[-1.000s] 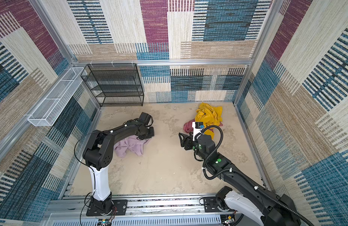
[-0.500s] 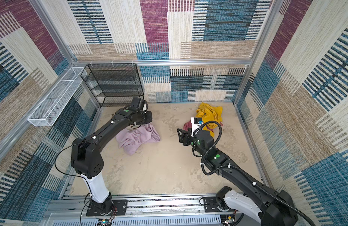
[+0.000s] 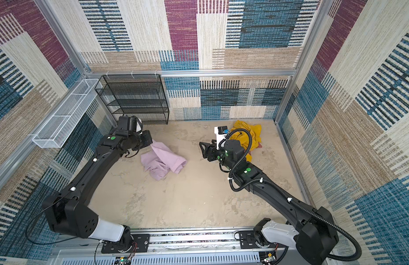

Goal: Pick out a specific cloth from the pile
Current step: 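Grasp the lavender shirt with the left gripper and drag it nearer the robot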

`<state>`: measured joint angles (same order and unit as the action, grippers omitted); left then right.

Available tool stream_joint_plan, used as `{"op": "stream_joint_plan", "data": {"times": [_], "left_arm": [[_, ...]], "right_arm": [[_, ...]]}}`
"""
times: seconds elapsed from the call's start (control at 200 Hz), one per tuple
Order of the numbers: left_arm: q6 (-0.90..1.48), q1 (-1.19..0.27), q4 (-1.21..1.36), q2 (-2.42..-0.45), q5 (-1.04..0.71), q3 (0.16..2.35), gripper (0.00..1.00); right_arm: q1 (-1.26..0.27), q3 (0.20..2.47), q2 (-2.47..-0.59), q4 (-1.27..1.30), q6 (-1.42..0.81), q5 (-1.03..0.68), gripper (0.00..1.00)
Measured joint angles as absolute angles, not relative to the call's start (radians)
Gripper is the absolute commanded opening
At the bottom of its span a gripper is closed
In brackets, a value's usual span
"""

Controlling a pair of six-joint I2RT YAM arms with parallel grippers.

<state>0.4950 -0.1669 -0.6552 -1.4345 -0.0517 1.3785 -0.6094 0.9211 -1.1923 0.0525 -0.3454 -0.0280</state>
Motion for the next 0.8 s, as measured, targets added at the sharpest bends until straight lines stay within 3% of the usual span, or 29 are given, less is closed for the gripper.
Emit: {"op": "stream_joint_plan", "data": {"times": [0.205,0.801], "left_arm": [[0.495,-0.070,-0.667,-1.329,-0.033,1.260,0.00],[0.494,0.083,-0.648,-1.389,-0.056,1.146,0.00]], "right_arm": [[-0.608,0.943,-1.230,0.055,-0.336,-0.078,0.72],[-0.608,0.947,-1.237,0.038,-0.336,-0.113,0.72]]}}
